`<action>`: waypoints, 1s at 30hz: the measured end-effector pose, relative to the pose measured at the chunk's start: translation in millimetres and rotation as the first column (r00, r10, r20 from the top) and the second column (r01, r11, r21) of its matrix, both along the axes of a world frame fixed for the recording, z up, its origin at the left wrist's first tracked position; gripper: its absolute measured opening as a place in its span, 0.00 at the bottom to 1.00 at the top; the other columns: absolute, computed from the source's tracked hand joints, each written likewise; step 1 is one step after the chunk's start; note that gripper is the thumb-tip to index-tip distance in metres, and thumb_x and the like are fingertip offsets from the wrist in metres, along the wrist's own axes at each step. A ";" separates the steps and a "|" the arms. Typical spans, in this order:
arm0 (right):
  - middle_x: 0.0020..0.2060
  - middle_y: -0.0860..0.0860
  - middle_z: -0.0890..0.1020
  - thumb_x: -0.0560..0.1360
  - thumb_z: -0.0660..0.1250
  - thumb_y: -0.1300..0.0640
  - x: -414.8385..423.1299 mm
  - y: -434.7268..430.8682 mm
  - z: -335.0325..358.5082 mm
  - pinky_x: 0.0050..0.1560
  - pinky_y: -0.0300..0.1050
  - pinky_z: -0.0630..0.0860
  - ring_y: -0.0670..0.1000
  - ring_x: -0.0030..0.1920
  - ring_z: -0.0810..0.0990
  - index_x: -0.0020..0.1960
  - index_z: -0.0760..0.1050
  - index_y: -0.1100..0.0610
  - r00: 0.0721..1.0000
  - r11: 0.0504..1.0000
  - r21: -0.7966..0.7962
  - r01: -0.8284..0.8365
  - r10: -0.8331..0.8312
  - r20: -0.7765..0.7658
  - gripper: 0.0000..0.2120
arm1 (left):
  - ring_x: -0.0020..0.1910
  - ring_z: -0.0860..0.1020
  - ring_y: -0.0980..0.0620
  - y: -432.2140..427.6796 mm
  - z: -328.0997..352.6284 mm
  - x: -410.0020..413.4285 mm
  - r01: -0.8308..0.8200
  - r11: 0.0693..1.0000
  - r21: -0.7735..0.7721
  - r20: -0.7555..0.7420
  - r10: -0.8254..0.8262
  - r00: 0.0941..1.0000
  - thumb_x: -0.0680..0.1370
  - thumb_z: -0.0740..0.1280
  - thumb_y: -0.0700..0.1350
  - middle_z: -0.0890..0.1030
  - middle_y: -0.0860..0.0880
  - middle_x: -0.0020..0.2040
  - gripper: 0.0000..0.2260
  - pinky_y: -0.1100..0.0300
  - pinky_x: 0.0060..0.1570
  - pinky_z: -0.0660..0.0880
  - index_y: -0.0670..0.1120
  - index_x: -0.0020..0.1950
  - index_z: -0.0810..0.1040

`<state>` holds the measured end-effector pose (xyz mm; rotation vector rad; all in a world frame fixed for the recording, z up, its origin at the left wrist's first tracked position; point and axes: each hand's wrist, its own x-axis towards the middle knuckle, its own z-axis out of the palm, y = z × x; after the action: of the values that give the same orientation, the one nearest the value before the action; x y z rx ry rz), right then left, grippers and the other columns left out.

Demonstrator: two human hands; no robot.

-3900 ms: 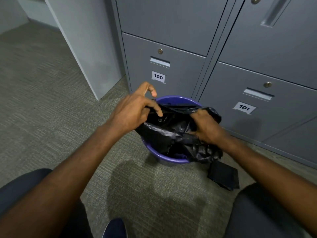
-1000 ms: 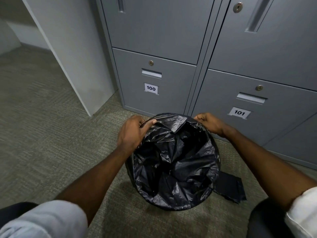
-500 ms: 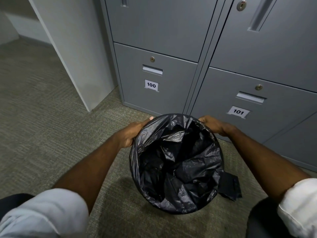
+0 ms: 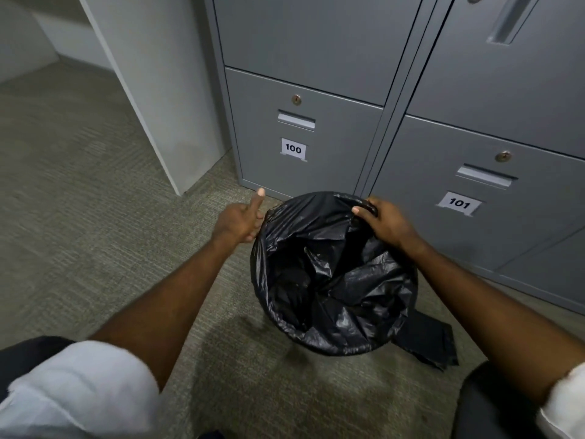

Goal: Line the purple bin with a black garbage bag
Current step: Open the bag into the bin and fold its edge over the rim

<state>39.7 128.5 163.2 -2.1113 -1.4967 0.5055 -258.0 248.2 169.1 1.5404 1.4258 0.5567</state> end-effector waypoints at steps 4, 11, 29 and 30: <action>0.51 0.61 0.84 0.81 0.63 0.42 4.1 7.1 -2.4 0.56 0.57 0.79 0.62 0.52 0.82 0.57 0.78 0.60 0.998 0.998 -0.043 0.055 -0.054 0.032 0.21 | 0.26 0.81 0.56 -1.6 7.6 -24.1 0.272 0.961 -0.047 -0.253 -0.275 0.928 0.68 0.74 0.68 0.85 0.48 0.33 0.26 0.62 0.32 0.79 0.44 0.39 0.80; 0.53 0.61 0.84 0.81 0.63 0.43 3.1 16.6 -3.4 0.55 0.53 0.76 0.61 0.54 0.82 0.57 0.78 0.59 0.996 0.996 -0.068 0.060 -0.055 0.069 0.20 | 0.42 0.87 0.46 3.5 10.8 -32.1 0.243 0.958 -0.152 0.017 -0.243 0.970 0.72 0.79 0.44 0.88 0.38 0.48 0.16 0.57 0.42 0.85 0.35 0.54 0.85; 0.52 0.56 0.85 0.80 0.63 0.40 -2.1 1.8 8.3 0.54 0.53 0.79 0.59 0.53 0.83 0.60 0.78 0.55 0.996 0.998 -0.039 -0.045 0.048 0.078 0.20 | 0.24 0.80 0.59 -26.4 -36.7 -11.3 -0.154 0.909 -0.388 0.190 0.242 0.952 0.80 0.69 0.41 0.84 0.51 0.32 0.06 0.68 0.22 0.74 0.44 0.43 0.80; 0.55 0.57 0.85 0.81 0.62 0.40 -4.1 1.2 8.6 0.55 0.53 0.78 0.59 0.55 0.82 0.63 0.77 0.55 0.993 0.997 -0.038 -0.062 0.065 0.093 0.21 | 0.26 0.81 0.59 -21.7 -35.2 -12.3 -0.174 0.915 -0.364 0.204 0.260 0.944 0.80 0.70 0.43 0.85 0.49 0.37 0.04 0.67 0.24 0.75 0.44 0.46 0.81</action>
<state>35.7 129.7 171.9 -2.1471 -1.6233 0.4635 -270.3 226.5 133.8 1.0051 1.4204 0.5784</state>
